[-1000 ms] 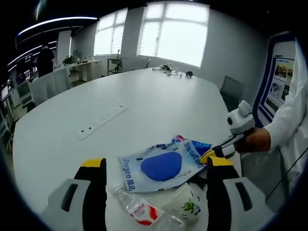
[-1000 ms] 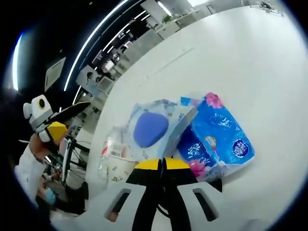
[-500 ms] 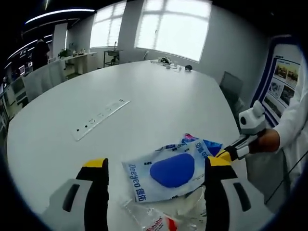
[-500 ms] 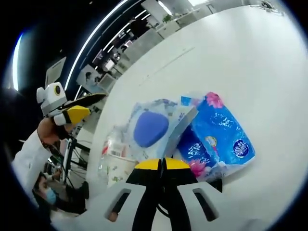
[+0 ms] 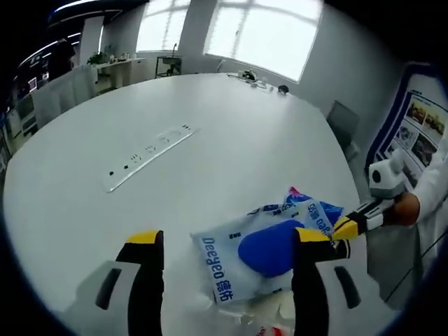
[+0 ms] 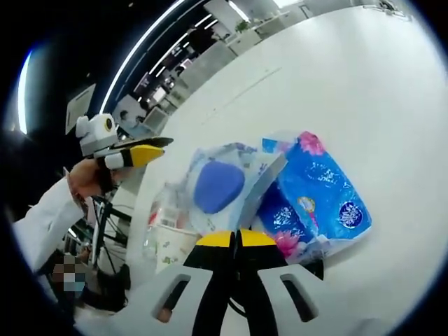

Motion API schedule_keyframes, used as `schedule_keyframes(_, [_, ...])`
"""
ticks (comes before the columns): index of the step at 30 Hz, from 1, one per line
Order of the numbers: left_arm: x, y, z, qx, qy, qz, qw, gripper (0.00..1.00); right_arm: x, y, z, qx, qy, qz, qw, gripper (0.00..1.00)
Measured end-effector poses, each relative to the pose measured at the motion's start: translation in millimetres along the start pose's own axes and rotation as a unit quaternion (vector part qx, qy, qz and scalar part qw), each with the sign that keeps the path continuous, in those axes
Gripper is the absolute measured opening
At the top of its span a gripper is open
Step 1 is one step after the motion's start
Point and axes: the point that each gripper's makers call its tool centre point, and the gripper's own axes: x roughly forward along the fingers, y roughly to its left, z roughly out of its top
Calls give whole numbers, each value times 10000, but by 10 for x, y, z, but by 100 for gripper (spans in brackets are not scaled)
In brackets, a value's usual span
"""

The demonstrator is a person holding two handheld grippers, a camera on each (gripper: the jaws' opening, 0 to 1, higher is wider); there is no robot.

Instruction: Arrange the tabletop items into an orderly group along one side of the table until the central work area is clear of visible clutter.

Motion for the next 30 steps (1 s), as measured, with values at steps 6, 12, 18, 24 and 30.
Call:
schedule_keyframes(6, [149,58,-128,-156,247,-51,9996,65,1,-2,-11,16,8,11,10000,0])
schedule_keyframes(12, [276,131,-257,-331,527,9,9981,56,7,-1,-24,60,9,33,10000,0])
schedule_keyframes(18, [369,180,-365,-353,800,62,9961,42,5,-1,-25,73,3,48,10000,0])
schedule_keyframes(24, [442,188,-465,-261,1003,16,9946,29,5,-8,-29,129,-5,65,9999,0])
schedule_keyframes(30, [441,193,-452,-253,1041,31,9942,14,2,-4,-20,142,-30,88,9999,0])
